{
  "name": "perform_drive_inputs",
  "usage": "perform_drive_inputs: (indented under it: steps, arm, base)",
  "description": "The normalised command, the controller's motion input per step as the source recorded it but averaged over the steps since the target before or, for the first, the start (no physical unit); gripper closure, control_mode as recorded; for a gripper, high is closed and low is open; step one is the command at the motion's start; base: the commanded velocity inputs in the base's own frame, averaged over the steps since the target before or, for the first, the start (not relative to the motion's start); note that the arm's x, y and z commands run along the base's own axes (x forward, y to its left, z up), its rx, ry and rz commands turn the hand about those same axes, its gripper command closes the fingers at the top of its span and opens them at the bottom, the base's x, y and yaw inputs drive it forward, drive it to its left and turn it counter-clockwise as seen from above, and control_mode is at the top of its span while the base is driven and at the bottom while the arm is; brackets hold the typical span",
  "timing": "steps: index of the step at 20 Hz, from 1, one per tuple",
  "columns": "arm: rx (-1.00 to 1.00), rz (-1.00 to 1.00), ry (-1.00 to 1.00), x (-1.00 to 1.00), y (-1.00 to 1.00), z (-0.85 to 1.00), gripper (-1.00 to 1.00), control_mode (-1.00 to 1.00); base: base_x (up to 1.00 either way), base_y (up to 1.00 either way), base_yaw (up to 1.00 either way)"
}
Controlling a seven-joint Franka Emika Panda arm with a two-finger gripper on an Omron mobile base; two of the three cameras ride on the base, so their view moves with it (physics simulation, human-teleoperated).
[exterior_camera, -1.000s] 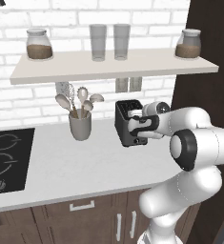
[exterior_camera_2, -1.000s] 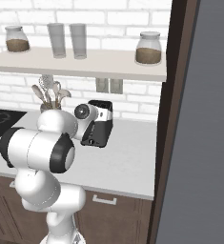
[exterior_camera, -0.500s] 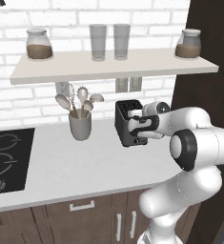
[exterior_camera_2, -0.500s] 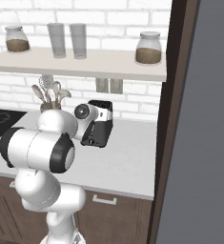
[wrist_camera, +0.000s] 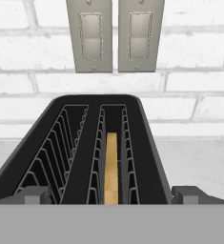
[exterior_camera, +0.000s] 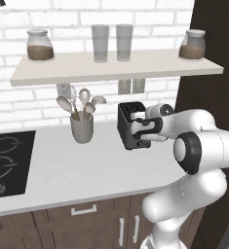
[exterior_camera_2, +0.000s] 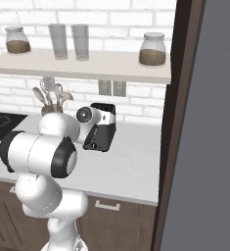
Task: Start the toaster. Once the lever pops up, take the bread to the plate on the dining counter.
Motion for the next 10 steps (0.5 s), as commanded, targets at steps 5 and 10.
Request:
perform_drive_inputs:
  steps: [5, 10]
  arm:
    - [0.00, 0.00, 0.00, 0.00, 0.00, 0.00, -1.00, -1.00]
    - [0.00, 0.00, 0.00, 0.00, 0.00, 0.00, -1.00, -1.00]
  base:
    - [0.00, 0.00, 0.00]
    - [0.00, 0.00, 0.00]
